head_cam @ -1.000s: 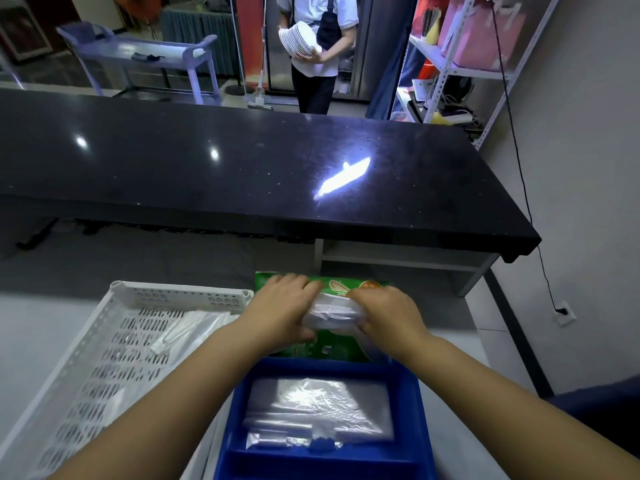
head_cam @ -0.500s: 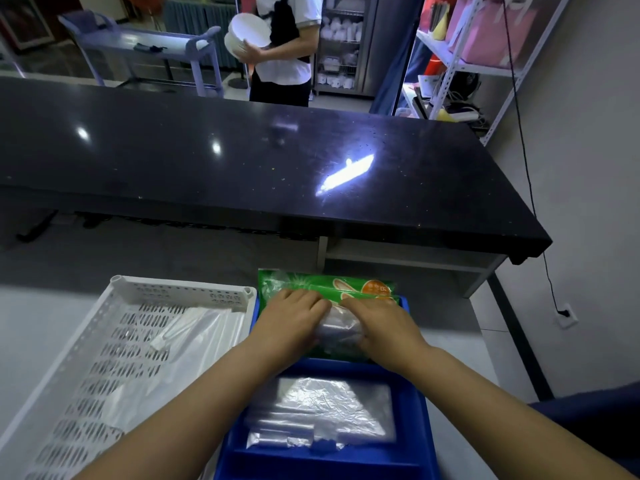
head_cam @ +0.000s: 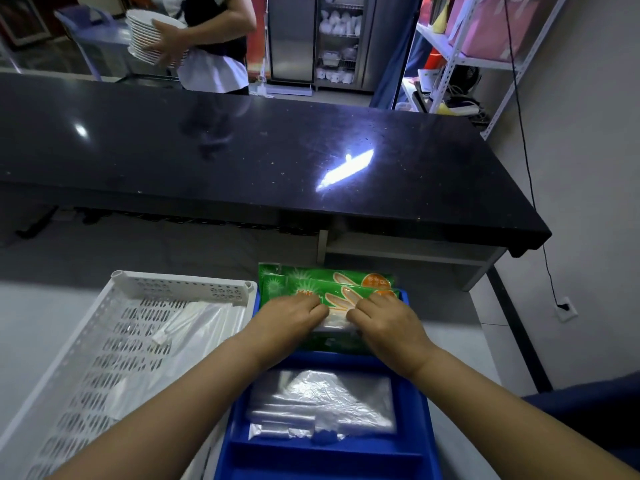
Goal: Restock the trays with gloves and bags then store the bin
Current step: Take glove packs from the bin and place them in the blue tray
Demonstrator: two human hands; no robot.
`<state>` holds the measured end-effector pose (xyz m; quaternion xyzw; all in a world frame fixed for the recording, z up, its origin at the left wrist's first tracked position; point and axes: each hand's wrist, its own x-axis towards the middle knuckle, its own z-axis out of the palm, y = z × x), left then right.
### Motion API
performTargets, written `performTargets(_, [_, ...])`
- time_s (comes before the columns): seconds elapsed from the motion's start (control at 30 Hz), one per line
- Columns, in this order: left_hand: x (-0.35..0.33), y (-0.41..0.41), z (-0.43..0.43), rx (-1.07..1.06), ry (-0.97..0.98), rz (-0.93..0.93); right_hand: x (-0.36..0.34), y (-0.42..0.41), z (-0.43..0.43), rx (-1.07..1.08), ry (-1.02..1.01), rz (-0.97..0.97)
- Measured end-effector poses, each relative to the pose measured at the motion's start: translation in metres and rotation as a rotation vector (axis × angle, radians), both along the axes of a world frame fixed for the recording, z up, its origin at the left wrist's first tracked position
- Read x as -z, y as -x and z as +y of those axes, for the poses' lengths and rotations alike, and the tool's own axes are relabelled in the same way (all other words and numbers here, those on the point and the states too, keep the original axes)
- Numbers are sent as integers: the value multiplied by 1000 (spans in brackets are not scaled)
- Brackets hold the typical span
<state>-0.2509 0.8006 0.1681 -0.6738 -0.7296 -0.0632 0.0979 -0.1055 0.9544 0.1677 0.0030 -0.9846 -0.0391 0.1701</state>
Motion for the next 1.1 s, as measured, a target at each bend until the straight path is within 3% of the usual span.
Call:
performTargets(0.1, [-1, 13, -14, -62, 179, 12, 4, -5, -2, -32, 115, -130])
performTargets(0.23, [-12, 22, -29, -211, 405, -189, -4, -6, -8, 35, 354, -332])
performTargets(0.47, [-33, -4, -29, -203, 383, -606, -8, 3, -9, 228, 552, -474])
performTargets(0.63, [-8, -12, -19, -342, 269, -470, -12, 2, -11, 272, 594, -431])
performTargets(0.77, [-3, -9, -17, -316, 352, -566, -13, -5, -13, 237, 487, -492])
performTargets(0.9, [-4, 1, -10, -337, 477, -682, -11, -13, -12, 297, 575, -650])
performTargets(1.1, [-11, -1, -5, -370, 548, -703, -13, -11, -13, 321, 566, -620])
